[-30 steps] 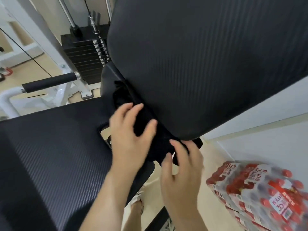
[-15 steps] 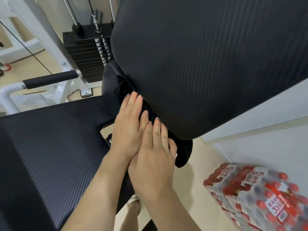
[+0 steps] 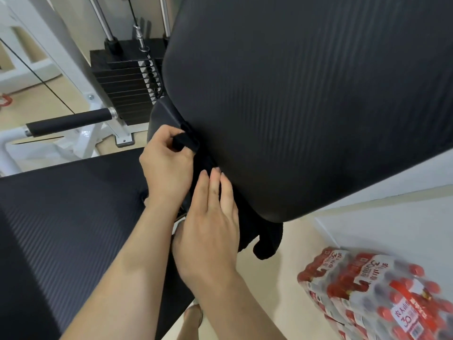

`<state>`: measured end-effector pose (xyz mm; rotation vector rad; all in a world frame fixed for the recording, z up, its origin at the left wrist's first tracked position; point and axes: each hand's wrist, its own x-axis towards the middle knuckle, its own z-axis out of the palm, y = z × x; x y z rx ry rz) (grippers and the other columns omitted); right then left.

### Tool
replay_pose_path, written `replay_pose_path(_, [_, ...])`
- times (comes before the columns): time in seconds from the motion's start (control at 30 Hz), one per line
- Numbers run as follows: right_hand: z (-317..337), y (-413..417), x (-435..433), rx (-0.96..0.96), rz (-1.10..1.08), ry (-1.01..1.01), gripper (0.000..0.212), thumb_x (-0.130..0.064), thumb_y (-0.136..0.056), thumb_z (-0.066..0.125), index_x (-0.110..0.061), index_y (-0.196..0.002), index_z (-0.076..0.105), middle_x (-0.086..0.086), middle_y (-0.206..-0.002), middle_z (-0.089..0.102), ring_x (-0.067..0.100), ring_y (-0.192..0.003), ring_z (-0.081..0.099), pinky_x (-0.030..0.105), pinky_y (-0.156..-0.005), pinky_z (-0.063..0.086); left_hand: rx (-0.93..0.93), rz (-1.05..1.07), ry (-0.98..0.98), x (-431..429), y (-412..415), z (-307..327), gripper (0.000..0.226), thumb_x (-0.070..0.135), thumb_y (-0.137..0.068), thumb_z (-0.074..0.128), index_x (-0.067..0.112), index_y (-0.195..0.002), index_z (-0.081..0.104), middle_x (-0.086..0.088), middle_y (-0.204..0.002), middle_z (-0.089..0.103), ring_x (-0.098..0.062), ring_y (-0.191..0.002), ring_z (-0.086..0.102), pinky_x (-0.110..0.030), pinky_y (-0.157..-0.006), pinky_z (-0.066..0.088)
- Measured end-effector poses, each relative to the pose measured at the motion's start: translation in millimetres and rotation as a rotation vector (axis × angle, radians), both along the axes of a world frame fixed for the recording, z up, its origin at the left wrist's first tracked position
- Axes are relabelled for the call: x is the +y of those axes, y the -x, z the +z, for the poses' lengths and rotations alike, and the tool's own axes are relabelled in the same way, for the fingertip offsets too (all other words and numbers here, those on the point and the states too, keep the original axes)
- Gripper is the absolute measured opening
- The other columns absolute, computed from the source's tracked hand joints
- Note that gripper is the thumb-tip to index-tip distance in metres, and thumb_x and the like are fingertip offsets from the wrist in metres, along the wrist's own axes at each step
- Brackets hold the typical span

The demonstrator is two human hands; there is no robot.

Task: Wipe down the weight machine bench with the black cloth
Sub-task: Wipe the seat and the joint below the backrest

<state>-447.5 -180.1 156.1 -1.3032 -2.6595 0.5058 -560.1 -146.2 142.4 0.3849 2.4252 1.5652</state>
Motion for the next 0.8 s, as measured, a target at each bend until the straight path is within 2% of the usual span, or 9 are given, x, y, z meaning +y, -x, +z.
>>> replay_pose_path(0.07, [-1.8,10.0,2.4,0.004,-0.018,-0.014,0.059,-0.023,-0.087,0.058,-0.003,-0.14,0.043,0.014,-0.147,0.045,0.027,-0.138,0.036,0.038,-0.104,0.04,0.012,0.006,-0.048,5.3,7.1,0.2,0.037,0.002,-0.074,0.056,0.039,-0.069,0.058,0.016,-0.068,0.062,-0.001,-0.068,0.058,-0.021,-0.07,0.049])
replay_pose_path(0.13, [-6.1,18.9,5.4,-0.006,-0.001,-0.008,0.065,-0.022,-0.084,0.064,-0.003,-0.142,0.041,0.015,-0.149,0.042,0.028,-0.14,0.036,0.037,-0.105,0.038,0.005,0.043,-0.066,10.8,18.9,-1.3,0.037,0.0,-0.074,0.054,0.036,-0.072,0.062,0.017,-0.07,0.062,-0.003,-0.07,0.06,-0.024,-0.072,0.051])
replay_pose_path(0.27, [-1.8,42.2,19.1,-0.008,0.137,0.079,0.065,-0.016,-0.094,0.05,-0.002,-0.151,0.02,0.014,-0.16,0.017,0.025,-0.148,0.01,0.033,-0.111,0.016,0.044,0.152,-0.003,26.5,48.6,0.0,0.031,-0.001,-0.075,0.054,0.028,-0.078,0.066,0.021,-0.068,0.058,0.001,-0.068,0.057,-0.007,-0.065,0.043])
replay_pose_path(0.37, [3.8,66.1,31.9,0.017,0.235,0.167,0.069,-0.015,-0.098,0.041,-0.004,-0.152,-0.001,0.012,-0.162,-0.008,0.022,-0.148,-0.012,0.032,-0.116,0.009,0.024,0.137,0.005,38.4,77.6,3.5,0.033,-0.001,-0.071,0.049,0.025,-0.076,0.068,0.019,-0.066,0.059,0.001,-0.066,0.056,-0.01,-0.066,0.044])
replay_pose_path(0.5, [7.0,103.3,45.0,0.006,0.236,0.201,0.078,-0.012,-0.095,0.051,-0.001,-0.151,-0.002,0.015,-0.161,-0.008,0.024,-0.148,-0.01,0.031,-0.117,0.012,-0.018,0.045,0.129,56.5,117.8,1.6,0.03,0.005,-0.063,0.045,0.024,-0.063,0.068,0.01,-0.065,0.063,-0.014,-0.074,0.061,-0.023,-0.065,0.047])
replay_pose_path(0.6, [5.2,130.7,53.4,-0.014,0.221,0.216,0.079,-0.013,-0.094,0.055,0.003,-0.15,0.001,0.017,-0.161,-0.005,0.026,-0.149,-0.005,0.033,-0.117,0.016,-0.075,-0.069,0.272,67.3,139.9,-3.6,0.017,0.014,-0.071,0.06,0.021,-0.075,0.075,0.003,-0.072,0.066,-0.013,-0.072,0.057,-0.023,-0.063,0.042])
replay_pose_path(0.67, [6.2,141.6,57.8,-0.03,0.224,0.217,0.08,-0.013,-0.092,0.057,0.004,-0.149,0.004,0.019,-0.161,-0.004,0.027,-0.148,-0.003,0.034,-0.116,0.019,-0.167,-0.109,0.307,69.5,151.7,-11.0,0.014,0.017,-0.074,0.067,0.019,-0.084,0.076,-0.001,-0.082,0.07,-0.011,-0.079,0.063,-0.024,-0.072,0.048])
replay_pose_path(0.73, [7.3,145.0,58.0,-0.037,0.243,0.204,0.074,-0.015,-0.094,0.054,0.005,-0.149,0.008,0.02,-0.16,-0.005,0.028,-0.148,-0.004,0.034,-0.116,0.019,-0.274,-0.088,0.258,63.6,159.2,-16.1,0.017,0.017,-0.071,0.071,0.013,-0.087,0.075,-0.005,-0.09,0.074,-0.018,-0.091,0.068,-0.028,-0.081,0.055])
replay_pose_path(0.8, [8.1,138.5,57.6,-0.03,0.263,0.178,0.068,-0.016,-0.096,0.046,0.005,-0.149,0.009,0.02,-0.16,-0.005,0.027,-0.149,-0.005,0.034,-0.117,0.018,-0.323,-0.099,0.166,50.9,152.1,-19.7,0.01,0.016,-0.077,0.073,0.014,-0.068,0.071,0.001,-0.067,0.071,-0.012,-0.069,0.066,-0.023,-0.066,0.053])
